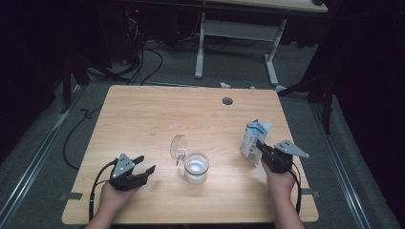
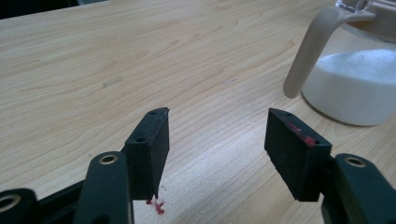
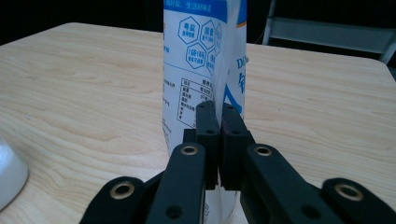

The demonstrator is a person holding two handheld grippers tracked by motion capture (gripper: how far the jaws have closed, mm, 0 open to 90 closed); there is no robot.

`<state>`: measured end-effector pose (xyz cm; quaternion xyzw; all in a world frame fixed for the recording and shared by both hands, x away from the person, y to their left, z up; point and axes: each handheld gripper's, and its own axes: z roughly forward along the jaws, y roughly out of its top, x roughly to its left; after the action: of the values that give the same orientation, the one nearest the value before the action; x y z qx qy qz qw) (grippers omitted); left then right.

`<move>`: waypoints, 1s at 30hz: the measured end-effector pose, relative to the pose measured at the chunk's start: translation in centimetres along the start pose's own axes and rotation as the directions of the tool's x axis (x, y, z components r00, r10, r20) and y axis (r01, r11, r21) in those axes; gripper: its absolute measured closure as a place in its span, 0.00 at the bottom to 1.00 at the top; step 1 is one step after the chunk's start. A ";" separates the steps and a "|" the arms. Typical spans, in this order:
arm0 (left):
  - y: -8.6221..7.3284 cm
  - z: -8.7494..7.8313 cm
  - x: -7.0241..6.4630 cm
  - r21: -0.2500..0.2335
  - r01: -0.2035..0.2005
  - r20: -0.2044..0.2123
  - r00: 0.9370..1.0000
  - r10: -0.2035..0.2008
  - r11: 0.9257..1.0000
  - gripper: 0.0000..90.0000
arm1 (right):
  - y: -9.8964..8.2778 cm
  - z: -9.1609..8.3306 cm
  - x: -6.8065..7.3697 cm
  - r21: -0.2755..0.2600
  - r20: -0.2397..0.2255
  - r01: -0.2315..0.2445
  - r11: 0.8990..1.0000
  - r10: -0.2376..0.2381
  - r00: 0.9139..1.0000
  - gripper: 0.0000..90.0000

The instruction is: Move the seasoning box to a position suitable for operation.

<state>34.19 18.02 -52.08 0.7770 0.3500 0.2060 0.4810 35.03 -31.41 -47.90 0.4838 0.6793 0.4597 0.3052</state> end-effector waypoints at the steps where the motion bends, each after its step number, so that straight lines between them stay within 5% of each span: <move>1: 0.0 0.0 0.0 0.000 0.000 0.000 1.000 0.000 1.000 0.45 | 0.0 0.0 0.0 0.001 -0.001 0.003 1.000 -0.003 1.000 0.98; 30: 0.0 0.0 0.0 0.002 -0.004 0.009 1.000 0.004 1.000 0.45 | -0.2 -0.1 0.1 0.014 -0.002 -0.015 1.000 0.015 1.000 0.91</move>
<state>34.20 17.97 -52.10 0.7791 0.3465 0.2029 0.4814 34.86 -31.34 -48.07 0.4906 0.6792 0.4577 0.2975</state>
